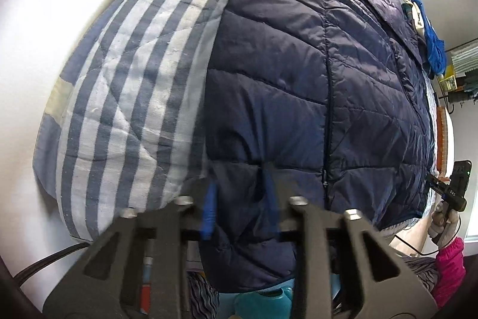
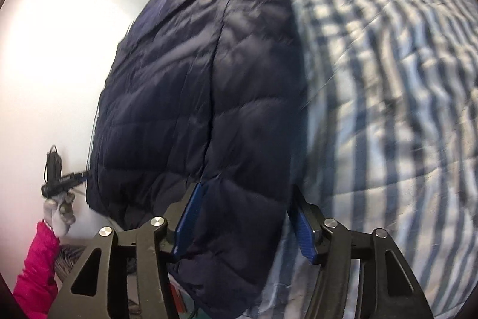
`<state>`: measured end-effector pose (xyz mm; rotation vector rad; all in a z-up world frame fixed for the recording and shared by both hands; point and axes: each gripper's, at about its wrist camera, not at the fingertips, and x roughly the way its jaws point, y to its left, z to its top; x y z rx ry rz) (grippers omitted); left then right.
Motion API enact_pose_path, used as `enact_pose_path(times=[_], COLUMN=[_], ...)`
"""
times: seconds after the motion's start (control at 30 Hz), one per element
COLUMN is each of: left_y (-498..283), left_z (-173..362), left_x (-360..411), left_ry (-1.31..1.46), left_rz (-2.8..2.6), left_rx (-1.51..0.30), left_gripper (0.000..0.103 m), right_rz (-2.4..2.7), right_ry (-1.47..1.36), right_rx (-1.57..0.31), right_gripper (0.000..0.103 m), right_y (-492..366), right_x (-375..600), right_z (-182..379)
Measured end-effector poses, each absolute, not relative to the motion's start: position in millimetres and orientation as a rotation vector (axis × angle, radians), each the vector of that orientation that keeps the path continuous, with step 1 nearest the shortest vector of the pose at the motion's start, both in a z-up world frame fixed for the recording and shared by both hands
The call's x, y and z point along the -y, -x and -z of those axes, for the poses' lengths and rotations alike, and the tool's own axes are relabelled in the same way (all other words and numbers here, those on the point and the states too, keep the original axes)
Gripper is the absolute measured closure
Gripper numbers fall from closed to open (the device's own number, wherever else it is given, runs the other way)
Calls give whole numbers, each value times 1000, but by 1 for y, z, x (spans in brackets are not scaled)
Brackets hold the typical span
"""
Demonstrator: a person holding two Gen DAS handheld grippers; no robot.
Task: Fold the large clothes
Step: 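Grasp the jacket hem with the right tool while the left tool holds the hem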
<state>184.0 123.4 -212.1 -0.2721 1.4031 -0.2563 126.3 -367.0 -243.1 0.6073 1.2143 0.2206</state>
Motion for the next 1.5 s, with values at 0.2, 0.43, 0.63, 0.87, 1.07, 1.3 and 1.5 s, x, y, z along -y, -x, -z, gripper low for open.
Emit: enact_pose_path(times=[0.2,0.43,0.63,0.87,1.07,1.3,1.5], left_y=[-179,-171,-175,-178,-187,-210,-237], left_z=[192,158,161,156,128,89,64], left_x=[-106,-108,-107,-110,-102,-87,-82], left_ry=[165,207,172,215,256,333,352], left_rz=[253,296,296,299,308,329,312], left_rx=[-1321,-1219,-1232,-1217,-1143,-1037,-989], left_gripper=[98,100,100,101,101,101,102], right_rz=[-223,-187,-125,-126,-152,-156,-156], right_ry=[-465,-477,-447,-405,-473,-556,-636], right_rx=[-1223,-1064,-1102,-1152,-1056,-951,-861], right_gripper=[99,102,103,103,103,103,103], right_y=[-128,-106,-105,-117,-117,-125,-141], right_x=[347,366,379,371,379,386,400], right_z=[224,170,182,193,168,141,115])
